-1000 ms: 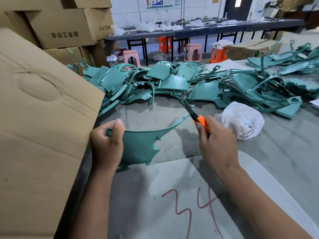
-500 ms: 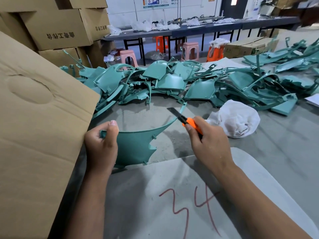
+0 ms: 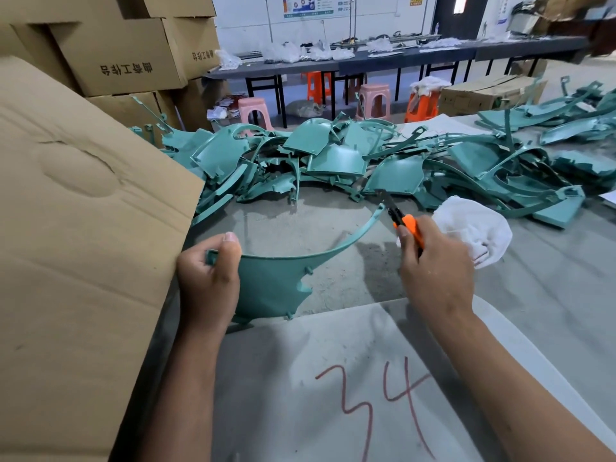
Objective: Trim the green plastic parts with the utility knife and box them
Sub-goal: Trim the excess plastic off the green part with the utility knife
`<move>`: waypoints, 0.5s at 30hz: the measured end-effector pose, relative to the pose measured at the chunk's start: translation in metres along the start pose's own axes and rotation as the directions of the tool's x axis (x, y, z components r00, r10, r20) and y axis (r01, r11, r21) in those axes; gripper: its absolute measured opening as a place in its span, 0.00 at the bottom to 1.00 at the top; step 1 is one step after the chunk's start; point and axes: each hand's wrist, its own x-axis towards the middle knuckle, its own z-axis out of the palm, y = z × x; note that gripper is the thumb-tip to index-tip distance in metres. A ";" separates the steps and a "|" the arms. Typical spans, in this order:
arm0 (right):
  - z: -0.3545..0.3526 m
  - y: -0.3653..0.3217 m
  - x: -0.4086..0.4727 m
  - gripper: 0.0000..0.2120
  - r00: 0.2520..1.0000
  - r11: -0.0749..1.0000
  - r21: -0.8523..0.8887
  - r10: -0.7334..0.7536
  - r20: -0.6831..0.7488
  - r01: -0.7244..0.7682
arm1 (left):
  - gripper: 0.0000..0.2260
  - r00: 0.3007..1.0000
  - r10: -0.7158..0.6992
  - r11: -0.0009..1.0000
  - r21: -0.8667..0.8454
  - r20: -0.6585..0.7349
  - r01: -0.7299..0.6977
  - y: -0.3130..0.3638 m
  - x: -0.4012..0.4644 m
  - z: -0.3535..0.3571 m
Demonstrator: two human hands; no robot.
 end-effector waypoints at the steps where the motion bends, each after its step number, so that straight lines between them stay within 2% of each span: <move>1: 0.000 -0.004 -0.003 0.16 0.999 0.999 0.011 -0.031 0.018 0.031 | 0.16 1.000 0.006 1.000 -0.004 0.000 -0.006 0.000 0.000 0.001; 4: 0.004 -0.016 -0.013 0.17 0.990 0.990 0.070 -0.124 0.074 0.119 | 0.17 1.000 0.005 1.000 0.014 -0.026 -0.005 -0.001 0.001 0.002; 8: 0.001 -0.030 -0.024 0.16 0.964 0.950 0.235 -0.236 0.120 0.204 | 0.19 0.994 -0.034 0.999 0.023 -0.106 0.037 -0.003 0.001 0.003; 9: -0.001 -0.033 -0.026 0.15 0.954 0.945 0.226 -0.269 0.132 0.235 | 0.20 0.991 -0.046 0.999 0.023 -0.125 0.049 -0.003 0.001 0.004; 12: -0.005 -0.045 -0.038 0.15 0.870 0.915 0.145 -0.403 0.285 0.377 | 0.22 0.988 -0.017 0.998 0.050 -0.153 0.025 -0.004 0.001 0.006; 15: 0.002 -0.057 -0.051 0.11 0.753 0.860 0.164 -0.503 0.424 0.483 | 0.24 0.997 0.038 0.996 0.085 -0.070 -0.032 -0.007 -0.001 0.006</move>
